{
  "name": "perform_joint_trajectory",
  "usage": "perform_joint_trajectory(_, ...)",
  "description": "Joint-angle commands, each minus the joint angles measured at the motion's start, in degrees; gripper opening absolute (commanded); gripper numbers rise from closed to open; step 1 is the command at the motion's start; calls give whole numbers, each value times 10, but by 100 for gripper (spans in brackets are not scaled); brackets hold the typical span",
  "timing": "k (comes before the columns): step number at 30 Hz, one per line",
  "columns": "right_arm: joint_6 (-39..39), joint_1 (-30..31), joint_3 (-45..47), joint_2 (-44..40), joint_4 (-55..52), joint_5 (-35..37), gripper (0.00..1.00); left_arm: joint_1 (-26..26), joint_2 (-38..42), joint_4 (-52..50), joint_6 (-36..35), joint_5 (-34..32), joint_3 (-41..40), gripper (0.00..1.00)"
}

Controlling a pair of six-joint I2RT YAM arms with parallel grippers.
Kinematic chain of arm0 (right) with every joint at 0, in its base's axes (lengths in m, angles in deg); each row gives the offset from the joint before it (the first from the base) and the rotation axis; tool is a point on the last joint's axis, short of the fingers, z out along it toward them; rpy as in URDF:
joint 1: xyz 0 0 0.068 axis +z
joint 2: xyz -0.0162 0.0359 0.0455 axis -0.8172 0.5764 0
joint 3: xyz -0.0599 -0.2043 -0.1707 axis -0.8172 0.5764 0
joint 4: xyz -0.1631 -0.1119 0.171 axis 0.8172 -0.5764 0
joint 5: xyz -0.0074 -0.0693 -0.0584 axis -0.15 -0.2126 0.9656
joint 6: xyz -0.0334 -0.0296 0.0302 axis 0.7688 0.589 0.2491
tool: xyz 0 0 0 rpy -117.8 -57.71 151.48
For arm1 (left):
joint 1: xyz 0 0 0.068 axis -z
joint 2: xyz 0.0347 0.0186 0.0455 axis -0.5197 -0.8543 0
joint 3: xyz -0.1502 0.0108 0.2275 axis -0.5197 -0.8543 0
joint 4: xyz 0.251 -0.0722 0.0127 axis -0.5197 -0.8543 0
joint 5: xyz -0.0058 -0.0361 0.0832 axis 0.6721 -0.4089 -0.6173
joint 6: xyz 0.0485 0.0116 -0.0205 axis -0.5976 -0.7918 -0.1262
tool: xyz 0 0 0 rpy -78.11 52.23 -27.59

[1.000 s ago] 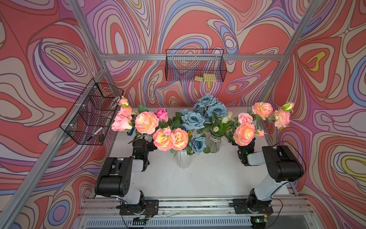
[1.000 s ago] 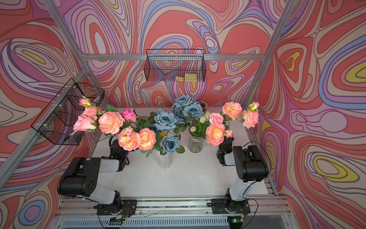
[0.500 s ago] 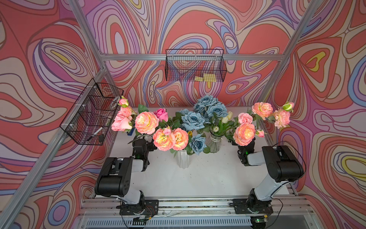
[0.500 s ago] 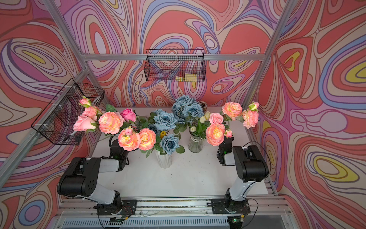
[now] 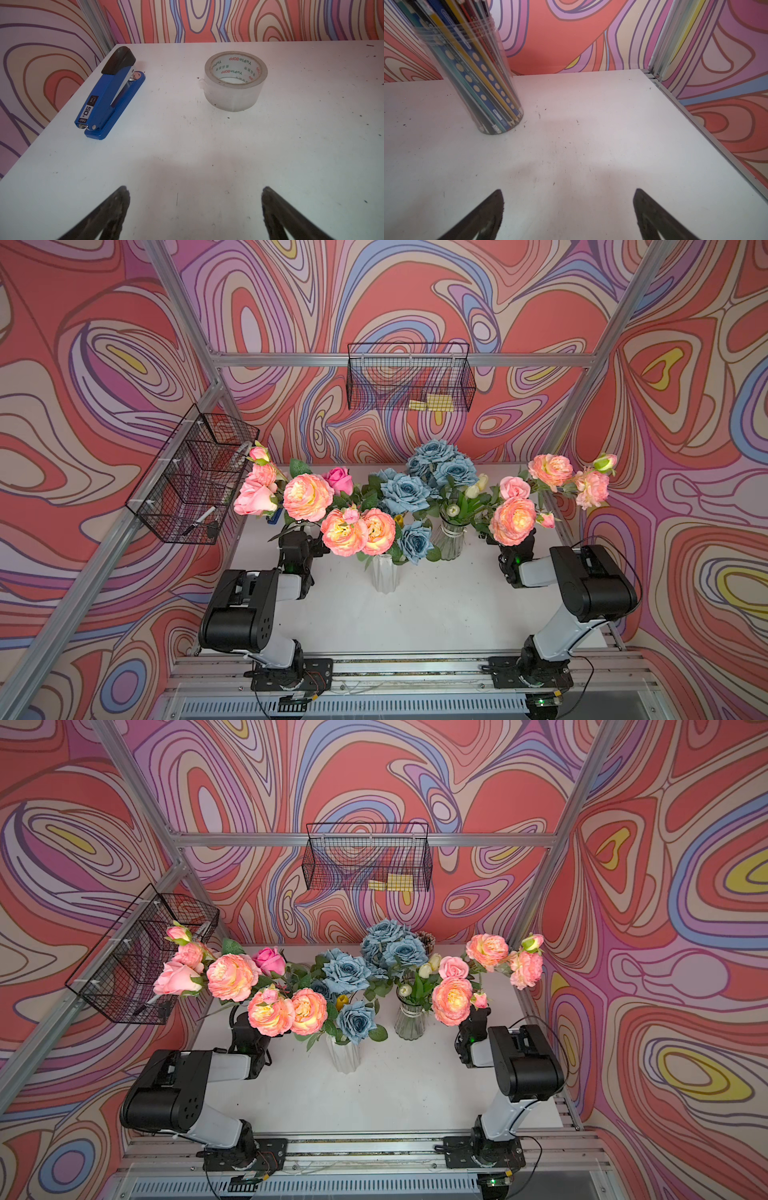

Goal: Pick out pink flowers from the vase
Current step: Move the vase to the center of the board.

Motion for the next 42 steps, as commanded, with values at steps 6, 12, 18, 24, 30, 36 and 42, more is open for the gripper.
perform_joint_trajectory(6, -2, -4, -3, -5, -2, 1, 98, 2, 0, 25, -8, -11, -1, 100)
perform_joint_trajectory(12, -19, -2, -51, -55, -141, 56, 98, 2, 98, -102, 34, -108, 20, 100)
perform_joint_trajectory(18, -107, -2, -194, -83, -407, 49, 98, 2, 247, -418, 162, -51, 120, 100)
perform_joint_trajectory(24, -209, -2, -196, -95, -475, -36, 98, 2, 356, -614, 329, 12, 122, 100)
perform_joint_trajectory(30, -250, -2, -134, -184, -479, -112, 98, 103, 521, -716, 404, -70, 58, 100)
perform_joint_trajectory(36, -266, -3, -63, -258, -475, -161, 98, 208, 601, -757, 405, -123, 40, 100)
perform_joint_trajectory(42, -266, -2, 11, -336, -467, -190, 98, 324, 645, -656, 363, -114, -24, 100)
